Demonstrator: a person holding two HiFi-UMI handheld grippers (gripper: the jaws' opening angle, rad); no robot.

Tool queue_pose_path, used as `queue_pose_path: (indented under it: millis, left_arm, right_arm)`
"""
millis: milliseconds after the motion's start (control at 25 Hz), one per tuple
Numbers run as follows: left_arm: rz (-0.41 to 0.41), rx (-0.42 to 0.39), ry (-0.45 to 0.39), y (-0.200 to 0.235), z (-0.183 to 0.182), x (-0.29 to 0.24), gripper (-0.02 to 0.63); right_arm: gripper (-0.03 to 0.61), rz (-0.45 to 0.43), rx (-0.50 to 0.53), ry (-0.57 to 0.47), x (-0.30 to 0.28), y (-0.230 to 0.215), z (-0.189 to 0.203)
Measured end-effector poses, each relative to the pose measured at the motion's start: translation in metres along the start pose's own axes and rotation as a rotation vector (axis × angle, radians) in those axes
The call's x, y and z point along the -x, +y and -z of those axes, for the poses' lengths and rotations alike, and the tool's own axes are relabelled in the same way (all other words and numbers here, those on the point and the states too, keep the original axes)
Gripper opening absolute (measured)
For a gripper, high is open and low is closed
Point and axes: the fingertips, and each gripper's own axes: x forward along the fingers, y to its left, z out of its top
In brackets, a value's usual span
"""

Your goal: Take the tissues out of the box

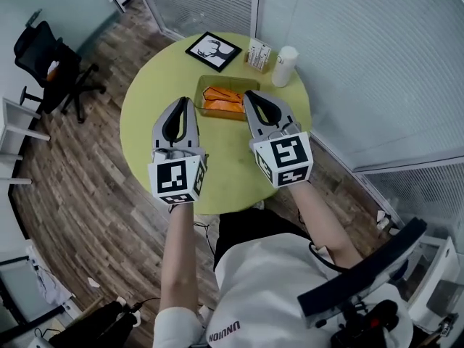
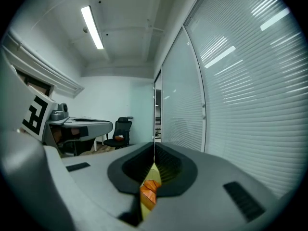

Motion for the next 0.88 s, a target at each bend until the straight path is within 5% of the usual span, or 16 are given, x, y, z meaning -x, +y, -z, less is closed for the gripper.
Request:
queue_pose_path:
  millis: [480, 880]
  left_arm:
    - [0.213, -0.030, 0.116, 0.011, 0.041, -0.058, 0.014]
    - [0.549, -0.086, 0.279, -0.011, 0.099, -0.095, 0.015]
  right_arm:
    - [0.020, 0.111, -0.034, 0.067, -0.043, -0.016, 0.015]
    - [0.020, 0.211, -0.073, 0.132, -0.050, -0.032, 0.042]
